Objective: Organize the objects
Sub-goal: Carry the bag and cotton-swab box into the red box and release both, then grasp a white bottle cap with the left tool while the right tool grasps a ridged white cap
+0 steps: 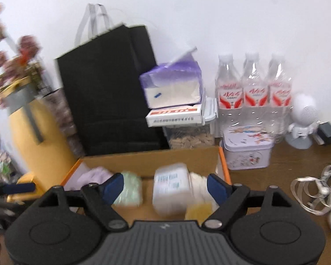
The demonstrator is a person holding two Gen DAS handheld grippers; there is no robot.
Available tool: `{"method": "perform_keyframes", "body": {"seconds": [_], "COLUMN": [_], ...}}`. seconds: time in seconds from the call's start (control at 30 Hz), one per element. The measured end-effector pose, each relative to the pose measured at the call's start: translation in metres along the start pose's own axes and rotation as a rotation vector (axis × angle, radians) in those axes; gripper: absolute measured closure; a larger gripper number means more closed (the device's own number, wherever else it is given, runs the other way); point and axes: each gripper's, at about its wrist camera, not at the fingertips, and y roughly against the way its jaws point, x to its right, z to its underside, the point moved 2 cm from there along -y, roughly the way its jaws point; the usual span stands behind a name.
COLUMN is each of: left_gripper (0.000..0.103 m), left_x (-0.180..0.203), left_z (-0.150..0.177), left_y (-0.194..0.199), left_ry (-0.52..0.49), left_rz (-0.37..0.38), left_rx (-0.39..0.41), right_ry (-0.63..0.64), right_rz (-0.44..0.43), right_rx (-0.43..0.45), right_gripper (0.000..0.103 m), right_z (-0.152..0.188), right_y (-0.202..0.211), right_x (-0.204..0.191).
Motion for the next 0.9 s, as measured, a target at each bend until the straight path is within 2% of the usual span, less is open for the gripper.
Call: {"method": "perform_keyframes", "body": {"seconds": [0.03, 0.13, 0.2, 0.3, 0.4, 0.5, 0.6, 0.67, 0.8, 0.9], "left_gripper": [0.000, 0.000, 0.000, 0.000, 0.000, 0.000, 0.000, 0.000, 0.000, 0.000], "left_x": [0.003, 0.015, 0.023, 0.041, 0.049, 0.046, 0.032, 0.027, 0.029, 0.031], "left_z": [0.013, 0.063, 0.100, 0.155, 0.202, 0.240, 0.258, 0.258, 0.253, 0.255], "left_y": [0.019, 0.072, 0.105, 0.149, 0.185, 0.216, 0.234, 0.237, 0.238, 0.232], "left_ry": [0.002, -0.006, -0.014, -0.040, -0.076, -0.085, -0.042, -0.019, 0.006, 0.019], "left_rz": [0.015, 0.027, 0.010, -0.039, -0.101, -0.130, -0.181, -0.206, -0.212, -0.196], "left_rx": [0.025, 0.070, 0.088, 0.116, 0.087, 0.042, 0.010, 0.010, 0.059, 0.048], "right_ry": [0.020, 0.100, 0.143, 0.170, 0.164, 0.151, 0.109, 0.102, 0.126, 0.145], "right_rz": [-0.002, -0.010, 0.004, 0.008, -0.026, -0.074, -0.067, -0.032, 0.033, 0.063], "right_rx": [0.007, 0.049, 0.069, 0.052, 0.009, -0.032, -0.078, -0.080, -0.051, -0.011], "right_gripper": [0.020, 0.017, 0.017, 0.017, 0.017, 0.017, 0.017, 0.017, 0.017, 0.017], "right_z": [0.010, 0.053, 0.083, 0.136, 0.189, 0.237, 0.266, 0.274, 0.274, 0.272], "right_y": [0.016, 0.071, 0.106, 0.155, 0.202, 0.253, 0.290, 0.306, 0.312, 0.306], "right_x": [-0.005, -0.013, -0.018, -0.025, -0.030, -0.031, -0.023, -0.019, -0.019, -0.025]}}
